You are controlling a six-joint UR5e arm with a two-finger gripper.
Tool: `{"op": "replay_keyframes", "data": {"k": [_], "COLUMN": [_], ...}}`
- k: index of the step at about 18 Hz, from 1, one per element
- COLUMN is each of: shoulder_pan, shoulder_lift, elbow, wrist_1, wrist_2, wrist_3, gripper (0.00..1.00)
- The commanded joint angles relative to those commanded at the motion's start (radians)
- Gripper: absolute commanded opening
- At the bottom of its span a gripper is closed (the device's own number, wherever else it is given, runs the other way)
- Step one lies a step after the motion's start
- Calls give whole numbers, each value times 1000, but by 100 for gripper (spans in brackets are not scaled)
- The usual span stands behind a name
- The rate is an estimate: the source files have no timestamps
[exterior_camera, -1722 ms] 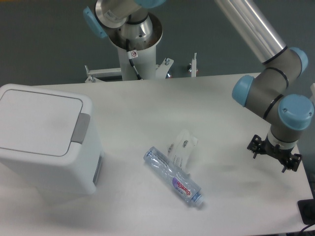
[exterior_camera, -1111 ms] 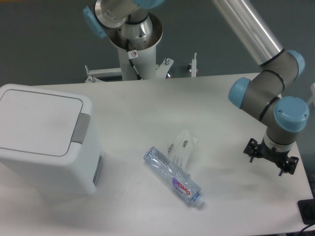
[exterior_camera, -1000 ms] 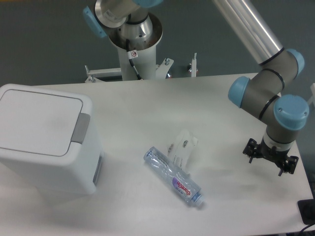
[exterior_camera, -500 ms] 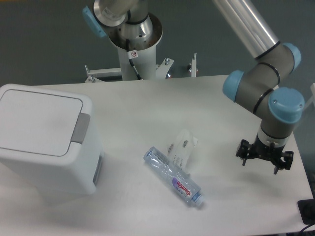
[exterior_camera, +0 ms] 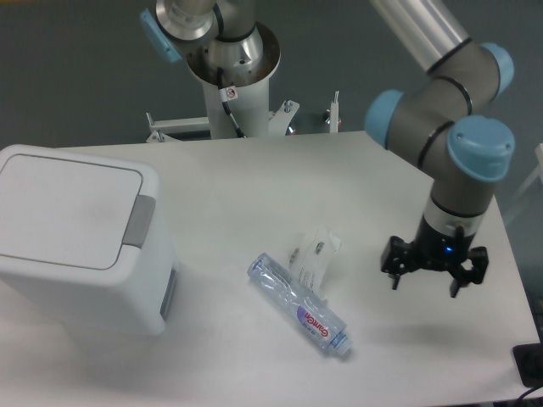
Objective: Open the trash can
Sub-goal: 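Move the gripper up and over toward the white trash can, then position the open gripper at the lid edge of the trash can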
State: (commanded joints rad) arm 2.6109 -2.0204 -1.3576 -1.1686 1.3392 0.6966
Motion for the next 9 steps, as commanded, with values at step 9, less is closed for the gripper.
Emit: {"op": "replay_keyframes", "data": {"k": [9], "shoulder_pan": [-170], "shoulder_lift": [95], "elbow": [6], "wrist_1": [-65], "wrist_2": [-72], "wrist_3": [-281], "gripper": [100]}}
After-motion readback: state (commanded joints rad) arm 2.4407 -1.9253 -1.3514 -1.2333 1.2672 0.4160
